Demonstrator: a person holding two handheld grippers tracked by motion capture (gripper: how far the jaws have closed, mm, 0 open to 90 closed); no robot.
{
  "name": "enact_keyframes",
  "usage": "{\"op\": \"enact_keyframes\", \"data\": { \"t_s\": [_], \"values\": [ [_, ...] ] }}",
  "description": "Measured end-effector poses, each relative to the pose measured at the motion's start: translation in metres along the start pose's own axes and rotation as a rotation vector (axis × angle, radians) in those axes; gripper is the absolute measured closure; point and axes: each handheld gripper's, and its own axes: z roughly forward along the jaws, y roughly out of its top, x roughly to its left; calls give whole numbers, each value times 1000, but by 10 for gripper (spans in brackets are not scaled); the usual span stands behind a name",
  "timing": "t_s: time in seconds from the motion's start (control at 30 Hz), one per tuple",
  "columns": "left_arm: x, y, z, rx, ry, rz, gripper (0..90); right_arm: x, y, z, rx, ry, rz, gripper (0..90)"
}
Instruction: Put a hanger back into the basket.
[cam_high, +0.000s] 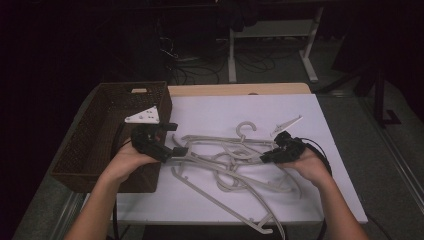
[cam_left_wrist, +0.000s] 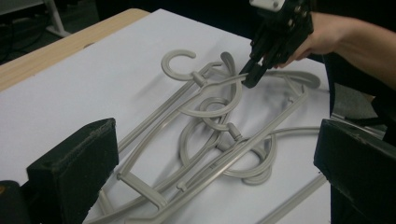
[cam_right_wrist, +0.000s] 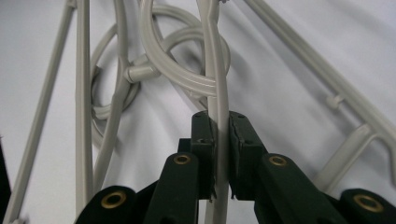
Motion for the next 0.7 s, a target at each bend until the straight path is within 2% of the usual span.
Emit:
{"op": "enact_keyframes", "data": {
  "t_s": [0.23,0.37,0.5,0.57,0.63,0.7],
  "values": [
    [-4,10,33,43,-28,28,44,-2,12,-12,21,55,-82,811],
    [-4,8,55,125,-9,60,68,1,15,-14,34,83,-115,811],
    [-5,5,69,198,28,103,84,3,15,-14,44,108,-138,811],
    [-4,2,74,239,33,126,162,4,15,-14,46,120,-144,811],
    [-4,0,77,254,43,127,164,5,15,-14,42,123,-145,811],
    [-3,-4,83,302,54,163,207,5,15,-15,34,140,-148,811]
  ]
}}
